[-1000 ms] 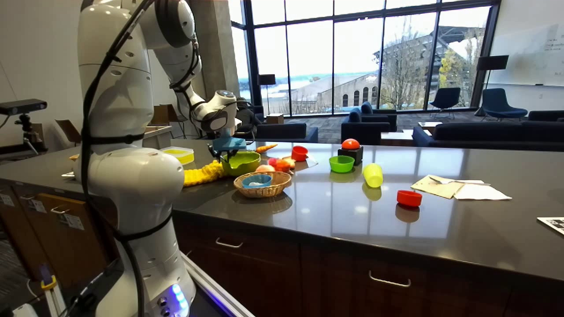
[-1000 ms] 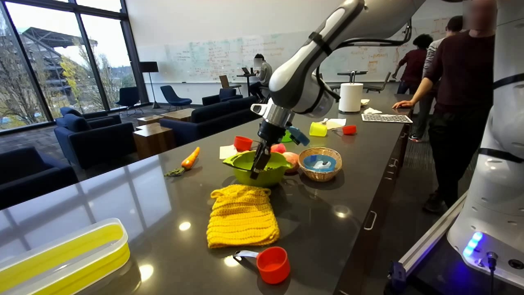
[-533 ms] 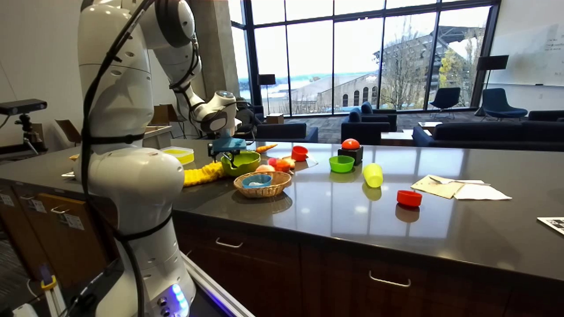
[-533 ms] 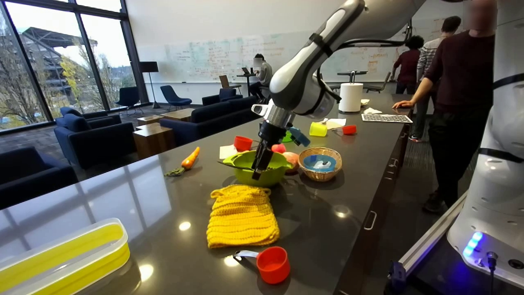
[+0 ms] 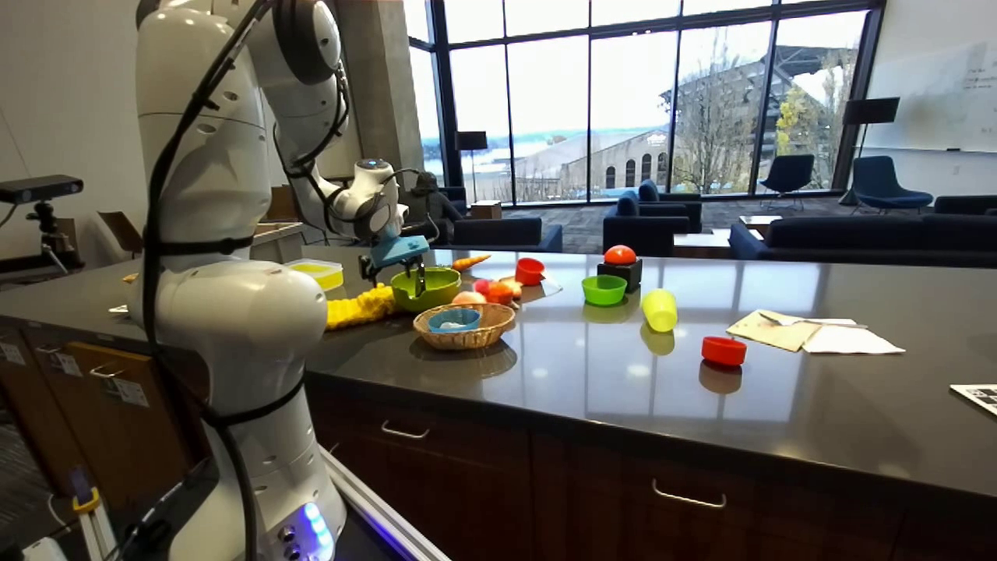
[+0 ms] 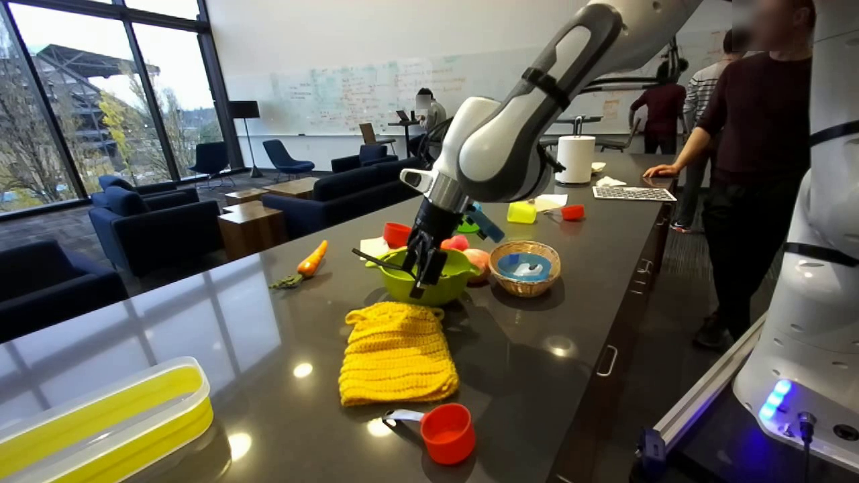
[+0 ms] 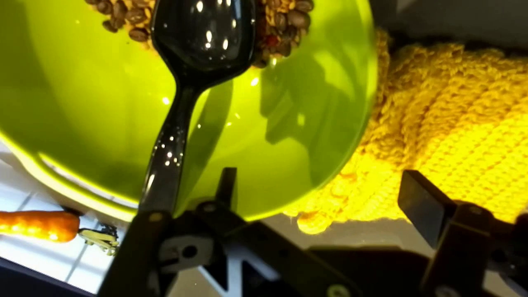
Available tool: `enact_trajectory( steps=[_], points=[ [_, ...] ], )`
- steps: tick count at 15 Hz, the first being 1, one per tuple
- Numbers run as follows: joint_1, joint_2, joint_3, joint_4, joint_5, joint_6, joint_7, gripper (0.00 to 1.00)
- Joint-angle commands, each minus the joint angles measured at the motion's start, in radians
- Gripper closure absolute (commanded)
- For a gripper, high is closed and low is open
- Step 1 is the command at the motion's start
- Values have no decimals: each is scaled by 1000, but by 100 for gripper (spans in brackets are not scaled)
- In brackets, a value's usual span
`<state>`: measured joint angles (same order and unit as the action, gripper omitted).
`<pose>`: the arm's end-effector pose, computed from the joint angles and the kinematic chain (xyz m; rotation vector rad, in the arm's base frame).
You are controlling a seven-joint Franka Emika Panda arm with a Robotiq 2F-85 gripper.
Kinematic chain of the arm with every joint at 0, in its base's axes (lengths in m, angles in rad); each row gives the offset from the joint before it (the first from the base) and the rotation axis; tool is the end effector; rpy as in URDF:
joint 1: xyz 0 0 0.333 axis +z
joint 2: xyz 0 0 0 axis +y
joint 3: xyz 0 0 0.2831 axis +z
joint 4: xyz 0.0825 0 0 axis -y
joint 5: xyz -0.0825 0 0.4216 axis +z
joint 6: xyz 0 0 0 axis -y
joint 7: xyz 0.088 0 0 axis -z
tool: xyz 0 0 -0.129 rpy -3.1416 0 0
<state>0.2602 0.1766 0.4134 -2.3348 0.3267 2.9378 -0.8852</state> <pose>0.4617 0.3489 0.2296 -2.3779 -1.6822 -0.6594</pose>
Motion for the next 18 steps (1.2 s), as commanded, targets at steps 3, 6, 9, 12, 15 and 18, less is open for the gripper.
enact_trajectory(
  steps=[3, 6, 9, 12, 15, 18],
  points=[
    [116, -26, -168, -22, -429, 75, 264, 0],
    [168, -24, -254, 13, -575, 62, 391, 0],
    [189, -18, -285, 45, -622, 59, 467, 0],
    [197, -6, -295, 78, -626, 50, 504, 0],
    [201, 1, -302, 101, -626, 44, 526, 0],
    [202, 6, -311, 118, -627, 44, 545, 0]
  ],
)
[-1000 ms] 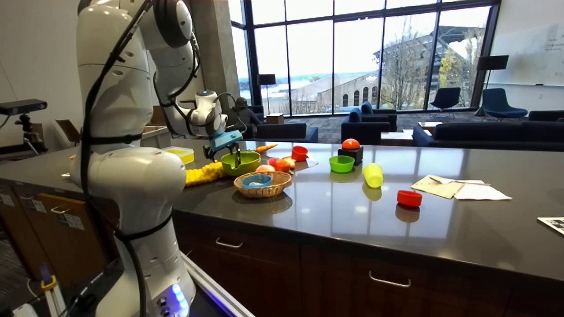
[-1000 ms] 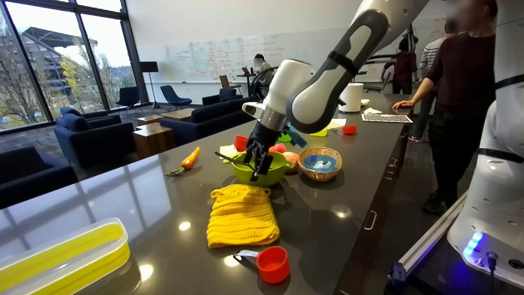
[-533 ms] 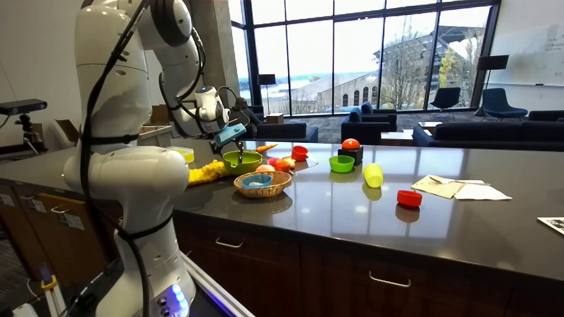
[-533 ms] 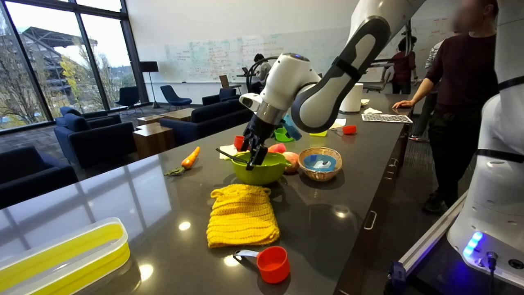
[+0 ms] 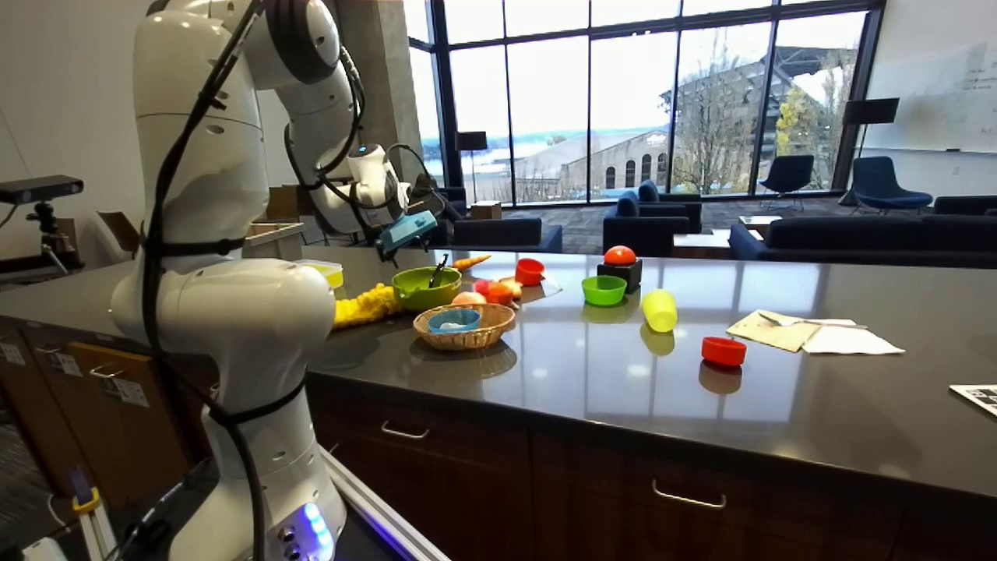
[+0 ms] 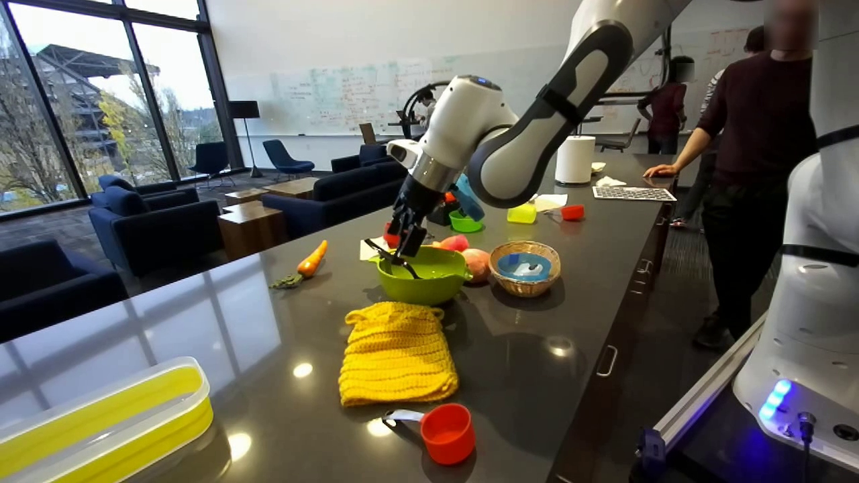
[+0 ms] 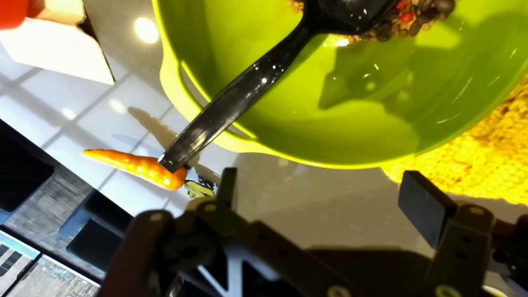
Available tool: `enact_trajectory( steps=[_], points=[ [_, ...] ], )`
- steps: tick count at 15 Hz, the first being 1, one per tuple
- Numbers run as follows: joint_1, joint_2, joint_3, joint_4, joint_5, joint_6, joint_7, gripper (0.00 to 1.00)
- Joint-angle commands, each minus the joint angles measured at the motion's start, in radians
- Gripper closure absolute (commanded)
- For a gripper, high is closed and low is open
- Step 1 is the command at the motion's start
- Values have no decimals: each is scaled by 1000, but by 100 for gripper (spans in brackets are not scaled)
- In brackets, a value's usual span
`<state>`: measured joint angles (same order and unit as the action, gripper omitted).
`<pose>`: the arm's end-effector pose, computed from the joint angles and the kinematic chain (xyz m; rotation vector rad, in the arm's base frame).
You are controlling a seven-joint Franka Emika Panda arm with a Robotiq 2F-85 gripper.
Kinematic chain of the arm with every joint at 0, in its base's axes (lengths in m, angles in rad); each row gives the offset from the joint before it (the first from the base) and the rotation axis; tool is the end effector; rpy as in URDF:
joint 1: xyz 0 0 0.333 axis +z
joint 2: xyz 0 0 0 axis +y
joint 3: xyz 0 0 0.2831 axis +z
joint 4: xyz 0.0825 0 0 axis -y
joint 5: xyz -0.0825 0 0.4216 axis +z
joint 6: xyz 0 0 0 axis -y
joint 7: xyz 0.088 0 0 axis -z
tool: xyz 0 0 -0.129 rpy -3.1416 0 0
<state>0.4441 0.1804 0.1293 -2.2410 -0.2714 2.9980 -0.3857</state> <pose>0.5061 0.3488 0.2737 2.4473 1.6875 0.8902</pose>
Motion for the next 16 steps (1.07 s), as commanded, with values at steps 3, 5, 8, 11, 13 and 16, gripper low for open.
enact_trajectory(
  steps=[3, 5, 8, 11, 13, 16],
  points=[
    [14, 5, -49, 38, -12, -13, 107, 0],
    [9, 6, -65, 40, 0, -7, 153, 0],
    [2, 14, -71, 41, 31, 5, 201, 0],
    [-9, 29, -52, 39, 89, 12, 223, 0],
    [-80, 44, 31, 43, 119, 6, 242, 0],
    [-125, 72, 87, 52, 175, 3, 250, 0]
  ],
)
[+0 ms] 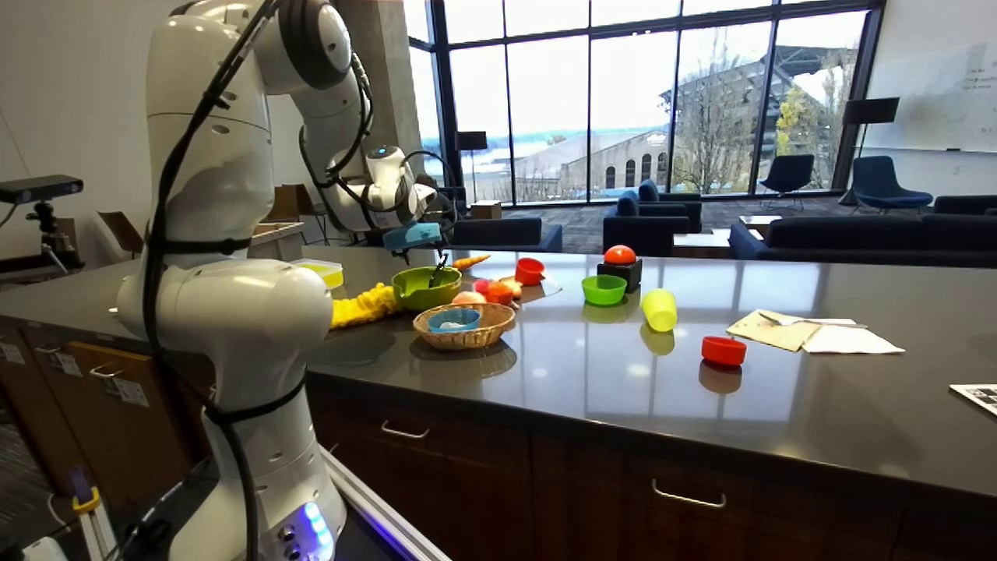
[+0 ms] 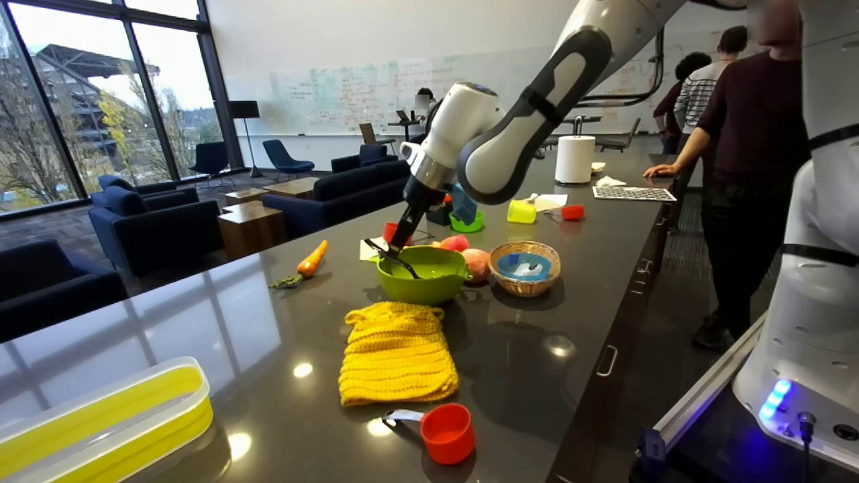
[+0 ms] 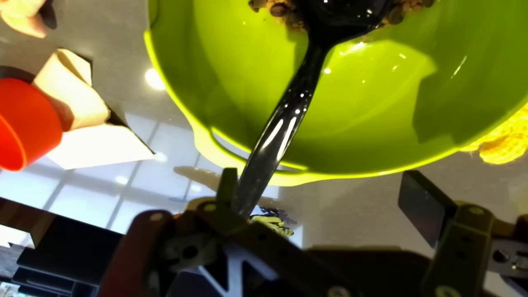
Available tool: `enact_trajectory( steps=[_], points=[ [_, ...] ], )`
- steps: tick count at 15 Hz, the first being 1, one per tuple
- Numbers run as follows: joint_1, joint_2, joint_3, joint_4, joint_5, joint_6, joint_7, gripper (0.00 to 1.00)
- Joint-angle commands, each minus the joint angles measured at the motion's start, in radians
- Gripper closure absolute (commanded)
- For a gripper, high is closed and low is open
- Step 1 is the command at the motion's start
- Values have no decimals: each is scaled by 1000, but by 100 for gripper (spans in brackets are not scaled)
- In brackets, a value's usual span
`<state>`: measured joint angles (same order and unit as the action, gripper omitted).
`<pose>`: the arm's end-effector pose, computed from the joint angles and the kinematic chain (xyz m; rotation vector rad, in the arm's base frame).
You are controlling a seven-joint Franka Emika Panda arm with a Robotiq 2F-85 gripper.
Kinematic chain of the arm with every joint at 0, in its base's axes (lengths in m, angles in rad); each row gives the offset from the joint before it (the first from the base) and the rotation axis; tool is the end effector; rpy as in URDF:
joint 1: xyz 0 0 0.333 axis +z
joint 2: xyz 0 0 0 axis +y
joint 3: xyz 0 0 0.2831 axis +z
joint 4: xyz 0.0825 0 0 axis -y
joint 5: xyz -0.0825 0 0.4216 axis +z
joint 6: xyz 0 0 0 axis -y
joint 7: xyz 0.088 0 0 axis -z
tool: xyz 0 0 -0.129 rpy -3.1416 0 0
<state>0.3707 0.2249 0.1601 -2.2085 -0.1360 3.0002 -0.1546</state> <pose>0.5332 0.3238 0.2641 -2.7060 -1.1441 -0.8529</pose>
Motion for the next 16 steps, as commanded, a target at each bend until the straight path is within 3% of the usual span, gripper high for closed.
enact_trajectory(
  steps=[1, 10, 16],
  points=[
    [-69, 36, 74, 22, 57, 1, 15, 0],
    [-171, 86, 151, 68, 181, -13, -22, 0],
    [-200, 150, 178, 122, 194, -48, -5, 0]
  ],
)
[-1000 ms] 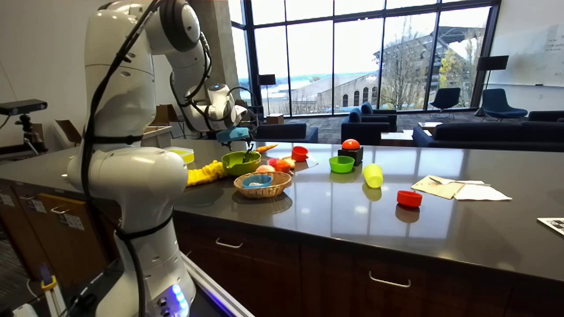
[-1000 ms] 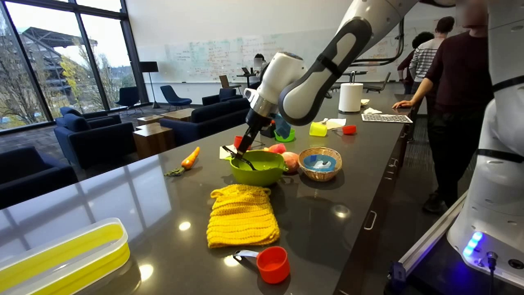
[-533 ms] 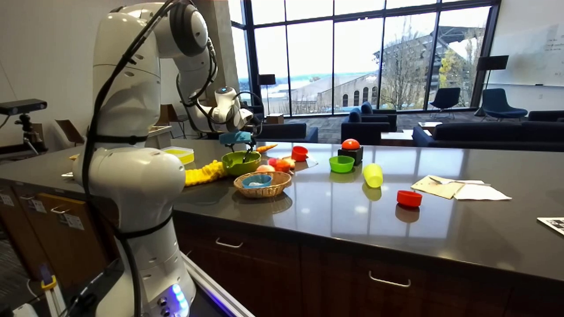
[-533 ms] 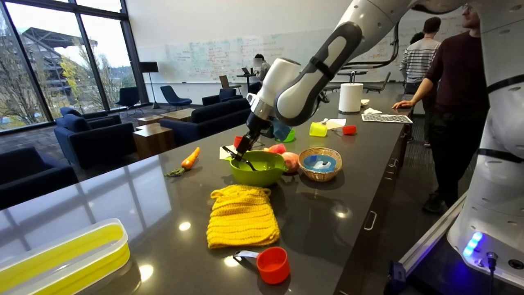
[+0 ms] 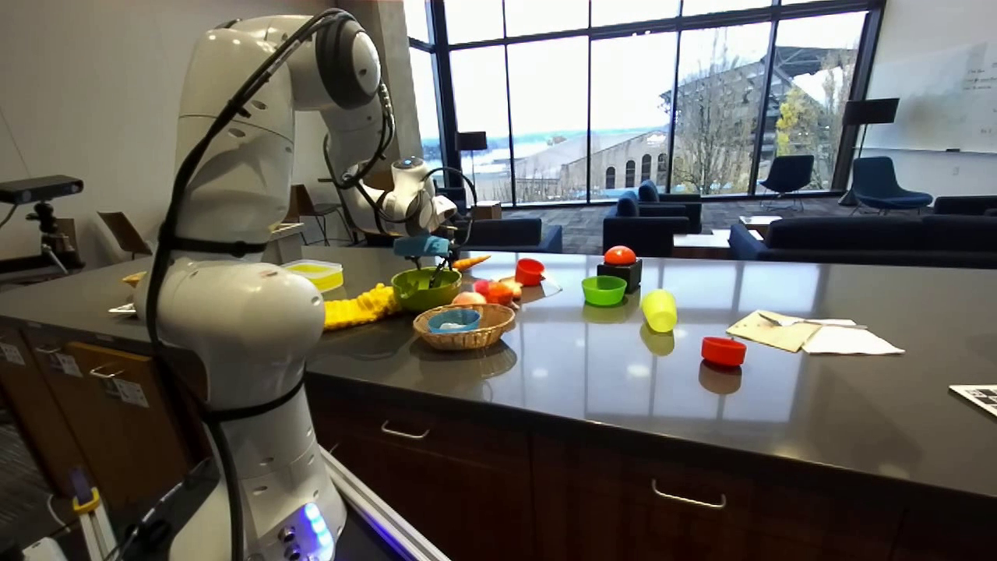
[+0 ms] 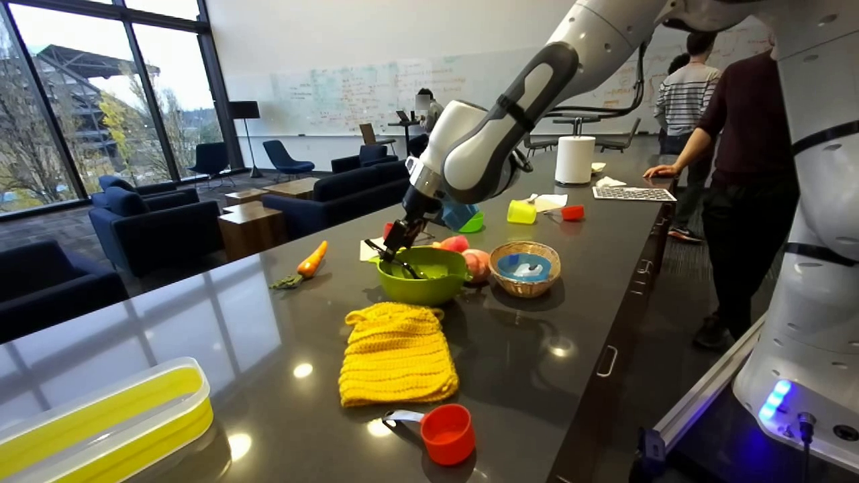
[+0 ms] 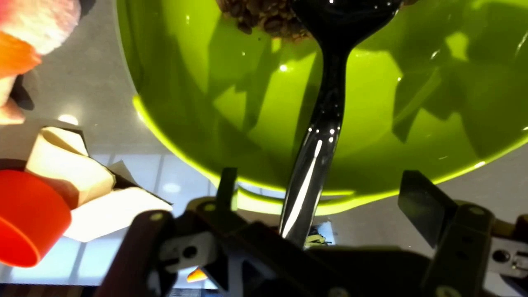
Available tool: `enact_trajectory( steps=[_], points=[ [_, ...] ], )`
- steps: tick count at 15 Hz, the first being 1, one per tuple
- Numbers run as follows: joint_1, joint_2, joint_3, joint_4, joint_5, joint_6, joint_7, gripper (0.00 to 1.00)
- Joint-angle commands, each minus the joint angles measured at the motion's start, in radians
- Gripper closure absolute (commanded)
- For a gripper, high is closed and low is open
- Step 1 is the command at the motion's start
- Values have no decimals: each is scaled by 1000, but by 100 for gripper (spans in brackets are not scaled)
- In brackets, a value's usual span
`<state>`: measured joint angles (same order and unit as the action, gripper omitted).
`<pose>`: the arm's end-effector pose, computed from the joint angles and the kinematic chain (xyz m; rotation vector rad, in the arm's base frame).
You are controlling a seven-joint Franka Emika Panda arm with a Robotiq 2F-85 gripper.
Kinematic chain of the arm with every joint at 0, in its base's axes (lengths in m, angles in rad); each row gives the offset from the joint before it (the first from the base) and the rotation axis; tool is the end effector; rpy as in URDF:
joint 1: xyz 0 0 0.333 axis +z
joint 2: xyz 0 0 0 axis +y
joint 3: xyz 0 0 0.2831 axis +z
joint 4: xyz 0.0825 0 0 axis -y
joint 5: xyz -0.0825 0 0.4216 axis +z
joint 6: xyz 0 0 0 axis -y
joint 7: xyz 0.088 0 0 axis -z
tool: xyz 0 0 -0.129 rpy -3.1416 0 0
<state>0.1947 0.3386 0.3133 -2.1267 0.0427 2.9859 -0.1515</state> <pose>0.5629 0.3090 0.2373 -2.7271 -0.8052 -0.7374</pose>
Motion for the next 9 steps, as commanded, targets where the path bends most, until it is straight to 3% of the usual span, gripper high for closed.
enact_trajectory(
  steps=[1, 5, 6, 9],
  points=[
    [-26, 50, 27, 51, 15, -41, -9, 0],
    [-33, 82, 32, 83, 17, -64, -8, 1],
    [-33, 88, 33, 89, 17, -70, -8, 22],
    [-28, 98, 30, 105, 14, -82, -5, 37]
  ],
)
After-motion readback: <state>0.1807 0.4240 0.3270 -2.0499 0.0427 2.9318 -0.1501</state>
